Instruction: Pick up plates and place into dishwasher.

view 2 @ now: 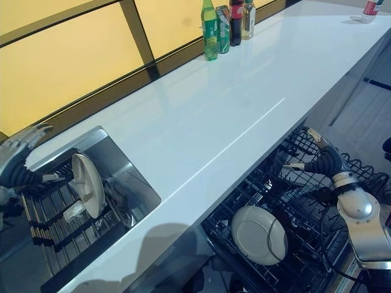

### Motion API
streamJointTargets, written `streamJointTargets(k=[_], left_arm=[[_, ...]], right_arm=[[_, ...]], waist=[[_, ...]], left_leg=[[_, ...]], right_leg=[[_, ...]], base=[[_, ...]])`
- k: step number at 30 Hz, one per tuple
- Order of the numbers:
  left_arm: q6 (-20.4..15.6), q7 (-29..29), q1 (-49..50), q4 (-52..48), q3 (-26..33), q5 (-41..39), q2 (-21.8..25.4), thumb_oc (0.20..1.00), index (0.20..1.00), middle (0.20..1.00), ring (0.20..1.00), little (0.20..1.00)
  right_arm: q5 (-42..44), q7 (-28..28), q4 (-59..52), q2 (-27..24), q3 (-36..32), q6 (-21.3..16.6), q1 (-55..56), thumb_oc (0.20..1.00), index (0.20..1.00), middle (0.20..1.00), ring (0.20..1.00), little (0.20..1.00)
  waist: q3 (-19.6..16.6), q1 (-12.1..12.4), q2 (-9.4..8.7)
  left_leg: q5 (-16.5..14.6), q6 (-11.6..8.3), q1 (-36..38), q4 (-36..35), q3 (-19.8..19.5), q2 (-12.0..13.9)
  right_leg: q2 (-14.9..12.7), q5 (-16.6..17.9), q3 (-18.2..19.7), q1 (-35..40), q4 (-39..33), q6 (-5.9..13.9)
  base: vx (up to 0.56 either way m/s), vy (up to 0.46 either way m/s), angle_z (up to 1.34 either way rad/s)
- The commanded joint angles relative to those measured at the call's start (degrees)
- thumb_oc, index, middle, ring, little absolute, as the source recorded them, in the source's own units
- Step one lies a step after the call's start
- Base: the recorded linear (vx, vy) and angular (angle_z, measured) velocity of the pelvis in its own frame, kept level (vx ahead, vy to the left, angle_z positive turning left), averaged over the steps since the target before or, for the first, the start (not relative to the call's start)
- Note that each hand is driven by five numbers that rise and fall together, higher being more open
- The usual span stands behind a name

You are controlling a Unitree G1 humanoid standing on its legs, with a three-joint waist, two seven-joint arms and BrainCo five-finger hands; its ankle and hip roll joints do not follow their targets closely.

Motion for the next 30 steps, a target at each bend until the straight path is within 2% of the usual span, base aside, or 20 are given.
streamJointTargets(k=[1,8,23,30], left_arm=[[-1.49,1.71,-0.33,0.51,0.69,2.41,7.08,1.000,1.000,1.000,1.000,1.000],[-3.26,2.35,-1.73,-0.67,-2.93,8.25,8.95,1.000,1.000,1.000,1.000,1.000],[-2.50,2.99,-5.46,3.25,-13.69,16.58,13.21,1.000,1.000,1.000,1.000,1.000],[-1.92,1.26,-5.22,3.33,-14.61,19.02,15.42,1.000,1.000,1.000,1.000,1.000]], right_arm=[[1.49,-0.99,-3.16,-3.14,-1.57,-2.18,1.07,1.000,1.000,1.000,1.000,1.000],[2.57,-1.28,-3.07,-4.38,-1.93,-2.08,1.85,1.000,1.000,1.000,1.000,1.000],[5.37,-2.46,-1.45,-8.06,-0.97,-3.81,3.17,1.000,1.000,1.000,1.000,1.000],[5.73,-2.50,-1.23,-8.57,-0.98,-4.22,4.11,1.000,1.000,1.000,1.000,1.000]], waist=[[-5.04,-0.50,-4.39],[-4.02,-1.49,-4.15],[-1.77,-4.14,-3.39],[-1.41,-4.53,-3.35]], left_leg=[[2.40,0.19,-4.00,-1.87,0.72,-2.08],[2.07,0.78,-3.62,-2.05,1.18,-2.60],[0.96,1.97,-2.70,-1.23,3.18,-3.17],[0.73,2.29,-2.21,-1.59,3.74,-3.31]], right_leg=[[-5.31,-4.17,1.79,1.84,2.63,6.47],[-6.21,-3.65,1.63,0.38,3.47,7.14],[-7.52,-2.74,2.79,-1.83,5.39,8.53],[-7.90,-2.15,3.03,-1.72,4.74,9.16]], base=[[0.08,0.054,0.00],[0.07,0.044,0.01],[0.07,0.024,0.00],[0.05,-0.003,-0.03]])
